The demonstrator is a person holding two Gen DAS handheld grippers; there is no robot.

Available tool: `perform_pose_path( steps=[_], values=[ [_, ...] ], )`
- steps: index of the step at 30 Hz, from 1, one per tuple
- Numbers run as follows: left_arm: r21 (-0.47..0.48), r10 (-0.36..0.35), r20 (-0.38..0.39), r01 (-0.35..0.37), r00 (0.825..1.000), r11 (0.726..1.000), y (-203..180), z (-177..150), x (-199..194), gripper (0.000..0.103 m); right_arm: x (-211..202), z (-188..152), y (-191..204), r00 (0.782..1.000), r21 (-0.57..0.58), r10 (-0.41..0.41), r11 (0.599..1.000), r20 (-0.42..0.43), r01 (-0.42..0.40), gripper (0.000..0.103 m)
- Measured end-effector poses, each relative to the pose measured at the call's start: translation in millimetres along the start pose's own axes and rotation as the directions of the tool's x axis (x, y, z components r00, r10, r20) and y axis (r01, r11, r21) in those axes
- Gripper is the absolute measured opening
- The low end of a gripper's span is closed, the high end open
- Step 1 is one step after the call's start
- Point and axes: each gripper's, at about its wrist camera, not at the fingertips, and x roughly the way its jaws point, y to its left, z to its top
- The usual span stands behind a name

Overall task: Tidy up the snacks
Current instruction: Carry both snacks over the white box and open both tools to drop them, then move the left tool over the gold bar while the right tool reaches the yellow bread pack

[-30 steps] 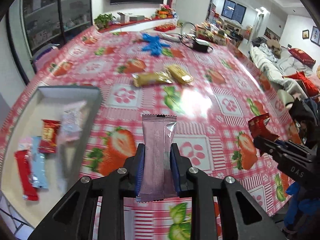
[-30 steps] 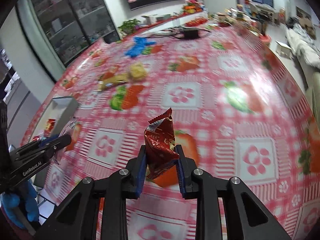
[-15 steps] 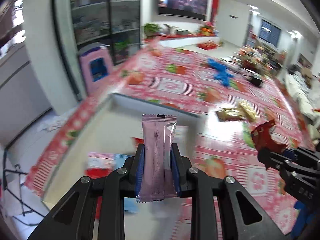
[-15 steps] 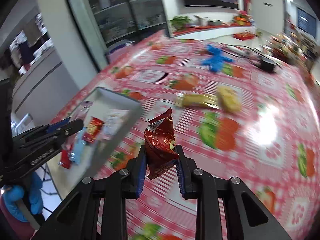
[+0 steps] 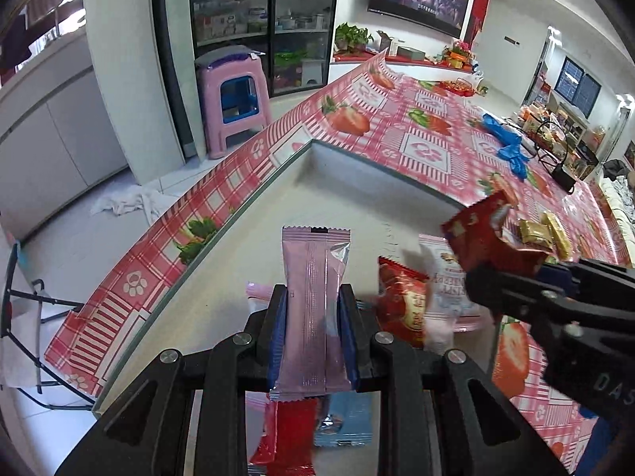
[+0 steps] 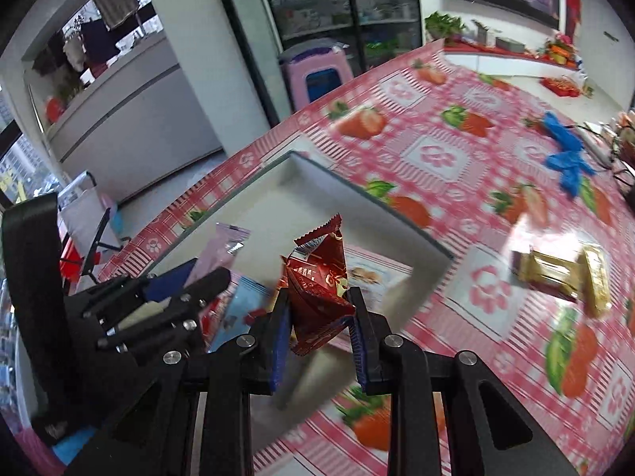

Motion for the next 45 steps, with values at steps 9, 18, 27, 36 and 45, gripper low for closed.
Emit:
perform_pose_path(
  steps=[9, 18, 27, 36, 45],
  values=[
    [0.009, 0.034, 0.024, -0.034, 0.999, 0.999, -5.6, 1.2, -14.8, 0.078, 0.4, 1.6, -13.1, 0.999, 0.047, 0.011, 0.999, -0.037, -0.01, 0.087],
    [0.064, -0.107, 0.056, 0.103, 0.993, 0.993, -44.4, 40.1, -75.3, 0.08, -67.3, -0.9, -70.5, 0.999, 0.156, -0.013, 0.988, 0.036, 0.007, 0.09],
    [0.235, -0.234, 0.095, 0.207, 0.968, 0.95, -123.8, 72.2, -115.1, 0.087, -158.7, 1.4, -170.7, 0.971, 0.344, -0.177, 0.932, 0.161, 0.113, 0.103],
    [0.307, -0.219, -0.056, 0.226, 0.974, 0.925, -158.4, 7.3, -54.8, 0.087, -70.5, -34.6, -275.4, 0.963, 0.576, -0.263, 0.779, -0.061, 0.249, 0.103],
    [0.347, -0.182, -0.103, 0.206, 0.978, 0.915, -142.9, -32.1, -32.1, 0.087, -3.4, -11.5, -290.6, 0.917, 0.592, -0.394, 0.724, -0.067, 0.354, 0.103]
  ],
)
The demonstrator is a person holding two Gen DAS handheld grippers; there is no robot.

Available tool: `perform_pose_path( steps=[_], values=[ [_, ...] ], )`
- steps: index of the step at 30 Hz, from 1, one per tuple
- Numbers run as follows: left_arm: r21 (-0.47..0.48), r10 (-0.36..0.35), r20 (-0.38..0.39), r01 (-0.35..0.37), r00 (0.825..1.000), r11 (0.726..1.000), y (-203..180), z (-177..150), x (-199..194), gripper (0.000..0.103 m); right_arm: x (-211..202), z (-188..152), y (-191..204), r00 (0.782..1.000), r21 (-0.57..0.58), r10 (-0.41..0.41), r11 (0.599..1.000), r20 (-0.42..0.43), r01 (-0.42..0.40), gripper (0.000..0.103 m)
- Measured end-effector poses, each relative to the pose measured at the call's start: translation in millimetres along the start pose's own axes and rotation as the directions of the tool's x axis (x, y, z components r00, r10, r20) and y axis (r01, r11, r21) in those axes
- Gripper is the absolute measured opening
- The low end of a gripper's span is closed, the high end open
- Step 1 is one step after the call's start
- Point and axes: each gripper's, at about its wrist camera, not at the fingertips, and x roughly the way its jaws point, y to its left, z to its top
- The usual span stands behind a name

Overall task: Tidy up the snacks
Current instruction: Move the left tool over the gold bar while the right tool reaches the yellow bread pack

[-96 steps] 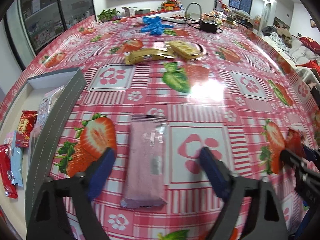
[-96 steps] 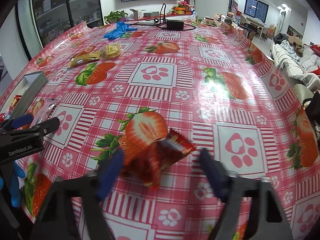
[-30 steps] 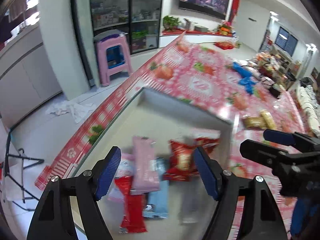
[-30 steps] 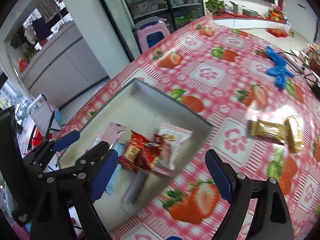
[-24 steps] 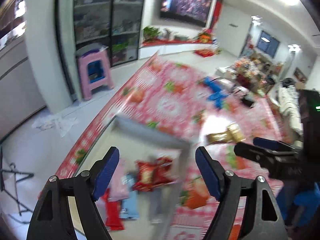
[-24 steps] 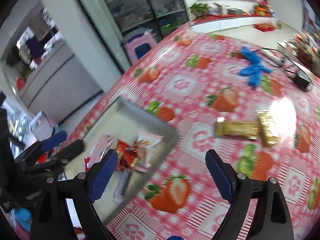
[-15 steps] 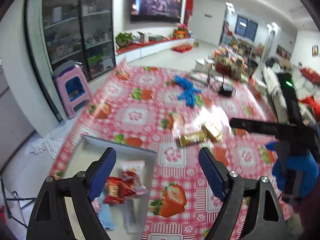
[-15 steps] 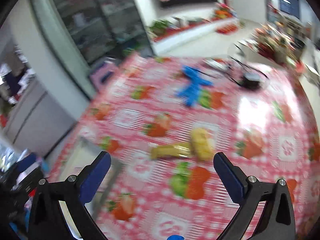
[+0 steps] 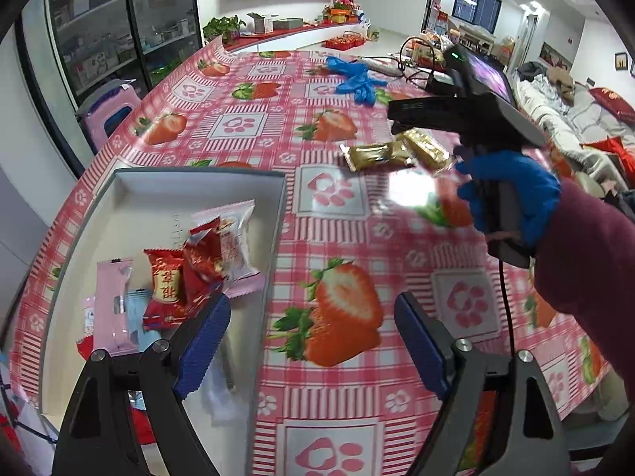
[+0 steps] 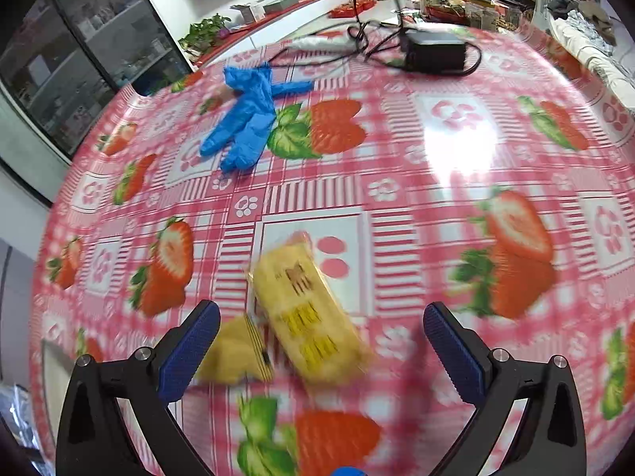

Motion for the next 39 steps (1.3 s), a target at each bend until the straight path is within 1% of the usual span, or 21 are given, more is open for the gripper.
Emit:
perform_pose_path(
  steps=[1, 2, 3, 4, 5, 6, 7, 9, 14, 18, 19, 20, 21, 22, 23, 24, 27, 30, 32, 37, 39],
  values=[
    [0.004, 0.008, -0.001, -0.008, 1.0, 1.0, 0.4, -2.0, 0.8, 0.087, 3.5, -0.7, 10.3, 1.0, -0.04, 0.003, 0.999, 0.005, -0.002, 0.102],
    [0.002, 0.011, -0.003, -0.011, 1.0, 1.0, 1.0, -3.4, 1.6, 0.087, 3.9, -3.5, 16.2, 1.0, -0.077, -0.02, 0.997, 0.017, 0.021, 0.098],
    [-0.003, 0.008, -0.006, -0.008, 1.0, 1.0, 2.8, -3.6, 2.9, 0.087, 3.0, -7.0, 24.7, 0.998, -0.126, -0.049, 0.991, 0.033, 0.053, 0.081],
    [-0.013, 0.0, -0.01, 0.0, 1.0, 1.0, 4.0, -3.8, 4.3, 0.087, 0.3, -13.2, 34.7, 0.996, -0.195, -0.069, 0.978, 0.054, 0.079, 0.074],
    [-0.023, -0.007, -0.014, 0.007, 1.0, 1.0, 3.3, -4.6, 4.7, 0.087, -2.4, -18.6, 39.5, 0.996, -0.236, -0.064, 0.969, 0.065, 0.078, 0.062],
    [-0.027, -0.011, -0.016, 0.011, 1.0, 1.0, 2.8, -3.7, 6.0, 0.087, -6.7, -24.6, 42.5, 0.997, -0.27, -0.039, 0.961, 0.061, 0.055, 0.056],
    [-0.029, -0.013, -0.017, 0.013, 1.0, 0.999, 0.7, -4.2, 5.8, 0.087, -11.8, -31.2, 44.0, 0.998, -0.3, -0.027, 0.953, 0.05, 0.041, 0.053],
    [-0.029, -0.019, -0.02, 0.018, 1.0, 0.999, -5.8, -5.8, 6.0, 0.087, -25.1, -47.8, 41.1, 1.0, -0.35, 0.005, 0.937, 0.019, 0.002, 0.041],
    [-0.017, -0.034, -0.034, 0.034, 0.999, 0.999, -24.6, -9.5, 4.1, 0.087, -62.4, -106.5, 10.4, 0.999, -0.417, 0.033, 0.908, -0.025, -0.041, 0.041],
    [-0.022, -0.033, -0.016, 0.033, 0.999, 0.999, -36.1, 10.9, 1.2, 0.087, -84.2, -143.1, -23.2, 0.999, -0.429, 0.025, 0.903, -0.038, -0.039, 0.042],
    [-0.029, -0.038, -0.013, 0.038, 0.999, 0.999, -37.4, 17.8, 2.4, 0.087, -89.7, -150.4, -35.4, 0.999, -0.418, 0.023, 0.907, -0.039, -0.038, 0.044],
    [-0.042, -0.046, -0.013, 0.045, 0.999, 0.998, -38.7, 25.9, 5.1, 0.087, -94.1, -153.6, -45.1, 0.999, -0.406, 0.019, 0.913, -0.034, -0.031, 0.059],
    [-0.065, -0.056, -0.018, 0.054, 0.998, 0.996, -40.4, 36.5, 10.6, 0.087, -98.6, -158.1, -56.0, 1.0, -0.388, 0.006, 0.922, -0.018, -0.013, 0.088],
    [-0.087, -0.063, -0.023, 0.061, 0.998, 0.994, -41.2, 44.9, 16.2, 0.087, -104.2, -162.2, -69.1, 1.0, -0.361, -0.009, 0.933, 0.018, 0.014, 0.099],
    [-0.119, -0.065, -0.025, 0.062, 0.998, 0.991, -41.6, 54.4, 23.9, 0.087, -107.9, -163.1, -79.6, 0.999, -0.336, -0.012, 0.941, 0.049, 0.027, 0.103],
    [-0.151, -0.057, -0.025, 0.053, 0.998, 0.987, -41.5, 60.7, 30.2, 0.087, -110.7, -165.3, -93.4, 0.998, -0.299, -0.015, 0.954, 0.063, 0.033, 0.103],
    [-0.246, -0.045, -0.035, 0.035, 0.998, 0.969, -41.3, 78.8, 55.5, 0.087, -107.0, -169.3, -123.6, 0.999, -0.193, -0.001, 0.981, 0.043, 0.009, 0.103],
    [-0.302, -0.014, -0.048, -0.001, 0.999, 0.953, -42.0, 91.8, 83.1, 0.087, -110.0, -178.2, -133.0, 0.994, -0.187, -0.015, 0.982, 0.104, 0.035, 0.103],
    [-0.328, 0.016, -0.063, -0.035, 0.998, 0.944, -43.7, 98.5, 103.2, 0.087, -107.5, -182.8, -128.7, 0.993, -0.204, -0.053, 0.976, 0.105, 0.073, 0.103],
    [-0.349, 0.088, -0.08, -0.11, 0.993, 0.931, -48.4, 112.6, 139.7, 0.087, -107.3, -186.5, -127.9, 0.991, -0.193, -0.061, 0.978, 0.122, 0.084, 0.103],
    [-0.296, 0.15, -0.059, -0.161, 0.987, 0.942, -55.5, 118.5, 145.9, 0.087, -107.8, -186.3, -129.0, 0.99, -0.192, -0.06, 0.978, 0.125, 0.083, 0.103]
  ],
)
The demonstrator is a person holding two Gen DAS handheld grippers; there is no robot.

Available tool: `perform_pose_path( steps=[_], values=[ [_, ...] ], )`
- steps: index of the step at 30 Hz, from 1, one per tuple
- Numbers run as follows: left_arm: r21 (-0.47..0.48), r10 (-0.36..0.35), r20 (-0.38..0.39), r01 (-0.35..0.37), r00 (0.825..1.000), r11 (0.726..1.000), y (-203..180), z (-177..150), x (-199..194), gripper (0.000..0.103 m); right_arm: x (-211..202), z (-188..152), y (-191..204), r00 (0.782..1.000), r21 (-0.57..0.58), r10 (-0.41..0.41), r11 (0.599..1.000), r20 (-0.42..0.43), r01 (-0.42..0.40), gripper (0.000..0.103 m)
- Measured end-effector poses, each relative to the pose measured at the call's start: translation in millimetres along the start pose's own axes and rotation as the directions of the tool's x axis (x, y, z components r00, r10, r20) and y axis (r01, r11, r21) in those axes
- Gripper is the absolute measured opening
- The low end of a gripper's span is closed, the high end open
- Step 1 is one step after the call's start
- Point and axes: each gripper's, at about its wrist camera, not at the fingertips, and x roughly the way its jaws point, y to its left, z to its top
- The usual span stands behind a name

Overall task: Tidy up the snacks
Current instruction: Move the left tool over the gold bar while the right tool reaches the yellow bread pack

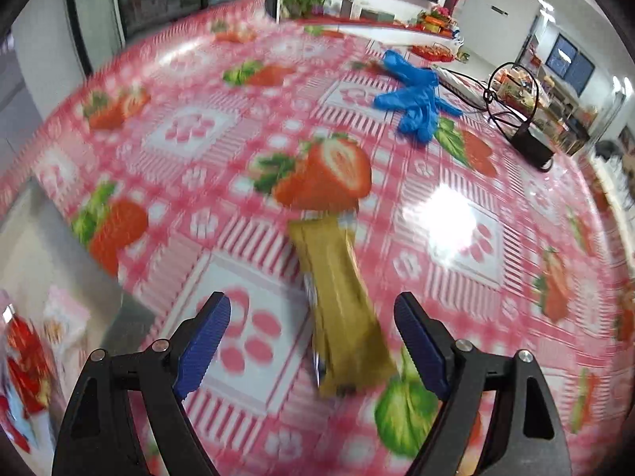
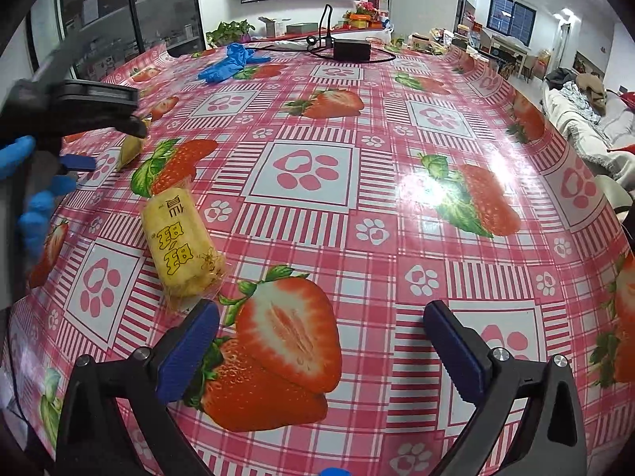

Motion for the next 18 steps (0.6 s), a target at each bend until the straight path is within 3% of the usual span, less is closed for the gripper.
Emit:
perform_pose_path(
  steps=[2, 5, 6, 7, 12, 14, 15, 16, 17, 18],
  values=[
    [0.073, 0.05, 0.017, -0.051, 0.999, 0.996, -8.1, -1.1, 5.3, 0.087, 0.1, -0.1, 0.0, 1.0, 0.0, 0.001, 1.0, 0.0, -0.001, 0.103],
    [0.118, 0.011, 0.048, -0.016, 0.999, 0.993, -6.3, -9.1, -1.1, 0.072, -0.1, -0.2, -0.3, 1.0, 0.0, 0.0, 1.0, 0.0, 0.0, 0.103],
    [0.137, -0.002, 0.052, -0.005, 0.999, 0.991, -5.7, -13.7, -5.0, 0.055, 0.1, -0.4, 0.0, 1.0, 0.0, 0.0, 1.0, 0.0, 0.0, 0.103],
    [0.157, -0.014, 0.051, 0.005, 0.999, 0.988, -5.2, -18.5, -9.1, 0.032, -0.1, -0.2, -0.3, 1.0, 0.0, 0.0, 1.0, 0.0, 0.0, 0.103],
    [0.239, -0.041, 0.07, 0.024, 0.997, 0.971, 11.4, -77.6, -45.3, 0.028, -0.1, -0.3, -0.2, 1.0, 0.0, 0.0, 1.0, 0.0, 0.0, 0.103],
    [0.238, -0.045, 0.083, 0.024, 0.996, 0.971, 21.8, -98.5, -57.7, 0.033, -0.1, -0.2, -0.3, 1.0, 0.0, 0.0, 1.0, 0.0, 0.0, 0.103],
    [0.222, -0.05, 0.088, 0.029, 0.995, 0.975, 29.6, -110.2, -63.0, 0.052, -0.1, -0.3, -0.2, 1.0, 0.0, 0.0, 1.0, 0.0, 0.0, 0.103],
    [0.207, -0.057, 0.08, 0.039, 0.995, 0.978, 36.0, -116.8, -63.8, 0.09, 0.0, -0.4, -0.1, 1.0, 0.0, 0.0, 1.0, 0.0, 0.0, 0.103],
    [0.193, -0.061, 0.046, 0.051, 0.997, 0.98, 41.3, -120.8, -58.9, 0.103, 0.1, -0.3, -0.3, 1.0, 0.0, 0.0, 1.0, 0.0, 0.0, 0.103],
    [0.184, -0.078, 0.073, 0.063, 0.994, 0.981, 44.8, -122.5, -60.6, 0.103, 0.2, -0.3, -0.3, 1.0, 0.0, 0.001, 1.0, 0.0, -0.001, 0.103]
  ],
)
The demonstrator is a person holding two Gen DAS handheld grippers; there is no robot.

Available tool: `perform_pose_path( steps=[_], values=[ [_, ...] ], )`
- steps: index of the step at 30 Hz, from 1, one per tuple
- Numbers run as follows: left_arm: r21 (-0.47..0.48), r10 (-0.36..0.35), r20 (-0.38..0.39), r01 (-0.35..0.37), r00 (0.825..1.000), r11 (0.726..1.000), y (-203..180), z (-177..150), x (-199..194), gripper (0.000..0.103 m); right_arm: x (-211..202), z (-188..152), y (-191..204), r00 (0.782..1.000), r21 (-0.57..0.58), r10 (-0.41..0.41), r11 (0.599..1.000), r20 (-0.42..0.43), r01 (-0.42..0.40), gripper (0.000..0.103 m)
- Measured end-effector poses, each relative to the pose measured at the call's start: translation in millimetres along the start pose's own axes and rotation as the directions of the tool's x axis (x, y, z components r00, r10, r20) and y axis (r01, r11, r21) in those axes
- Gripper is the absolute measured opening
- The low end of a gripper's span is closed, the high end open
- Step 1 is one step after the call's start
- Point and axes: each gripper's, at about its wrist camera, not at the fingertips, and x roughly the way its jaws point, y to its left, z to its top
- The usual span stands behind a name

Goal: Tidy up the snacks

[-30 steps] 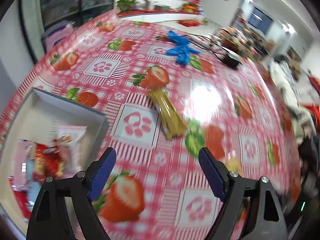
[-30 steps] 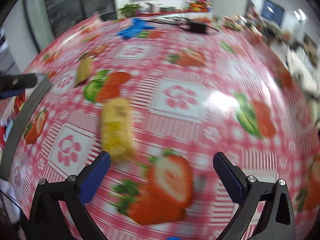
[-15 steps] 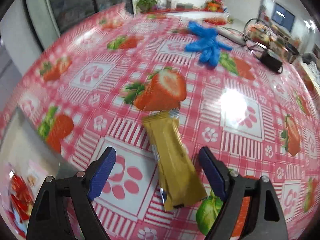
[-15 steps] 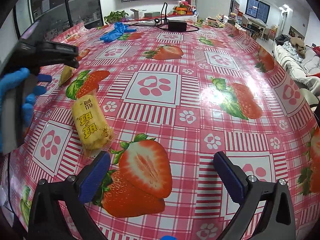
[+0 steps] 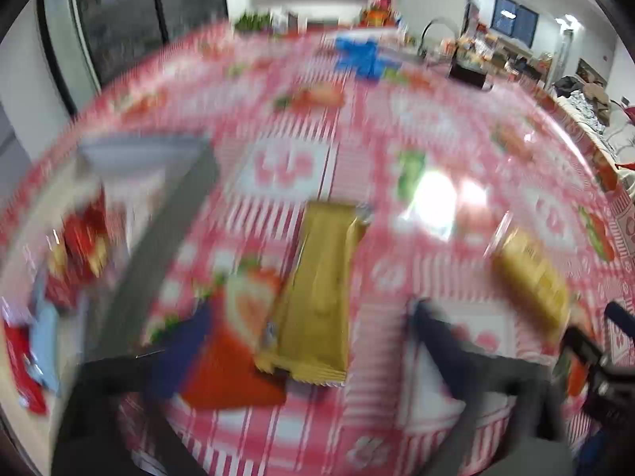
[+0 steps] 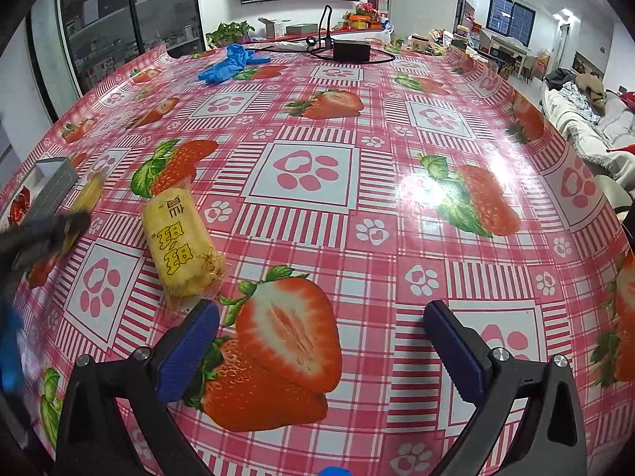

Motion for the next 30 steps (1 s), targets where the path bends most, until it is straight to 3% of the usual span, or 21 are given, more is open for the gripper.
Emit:
perform_pose_path(
  steps=[30],
  values=[
    [0.006, 0.008, 0.004, -0.008, 1.0, 1.0, -2.2, -3.0, 4.2, 0.103, -2.3, -1.9, -1.2, 1.0, 0.0, -0.001, 1.0, 0.003, 0.001, 0.103]
  ],
)
